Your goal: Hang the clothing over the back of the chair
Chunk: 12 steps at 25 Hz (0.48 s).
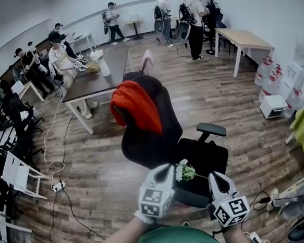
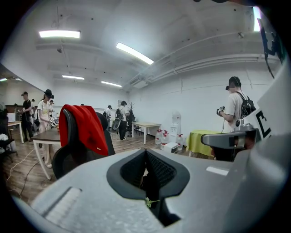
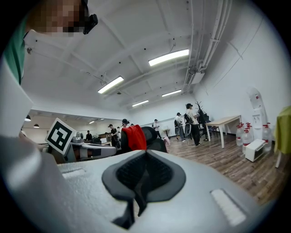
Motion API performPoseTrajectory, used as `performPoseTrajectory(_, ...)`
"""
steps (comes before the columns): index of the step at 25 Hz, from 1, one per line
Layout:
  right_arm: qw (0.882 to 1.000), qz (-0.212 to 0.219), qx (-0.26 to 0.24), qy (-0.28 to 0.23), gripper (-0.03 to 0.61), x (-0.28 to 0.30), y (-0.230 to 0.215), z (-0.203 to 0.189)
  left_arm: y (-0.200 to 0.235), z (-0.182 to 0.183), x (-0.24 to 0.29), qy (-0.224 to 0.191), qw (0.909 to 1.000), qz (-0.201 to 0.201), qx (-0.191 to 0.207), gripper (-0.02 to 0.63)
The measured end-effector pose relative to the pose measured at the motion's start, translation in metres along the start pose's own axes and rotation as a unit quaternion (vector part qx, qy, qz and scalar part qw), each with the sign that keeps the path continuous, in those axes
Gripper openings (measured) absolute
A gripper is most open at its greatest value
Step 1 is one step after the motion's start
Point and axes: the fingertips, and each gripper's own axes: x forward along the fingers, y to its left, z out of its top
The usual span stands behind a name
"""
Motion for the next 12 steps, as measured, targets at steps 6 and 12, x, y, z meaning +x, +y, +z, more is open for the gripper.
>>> performPoseTrajectory(6, 1.000, -0.006, -0.008, -0.004, -0.006, -0.0027, -0.0030, 0.0029, -0.0041, -0.0004, -0.0001, 0.001, 1.0000, 0.001, 0.006, 0.011)
performPoseTrajectory(12, 1.000, -0.010, 0.002, 0.001, -0.006, -0.0017, -0.0064, -0.0029, -0.0042, -0.0038, 0.0022, 0.004, 0.9999, -0.001, 0.010, 0.011)
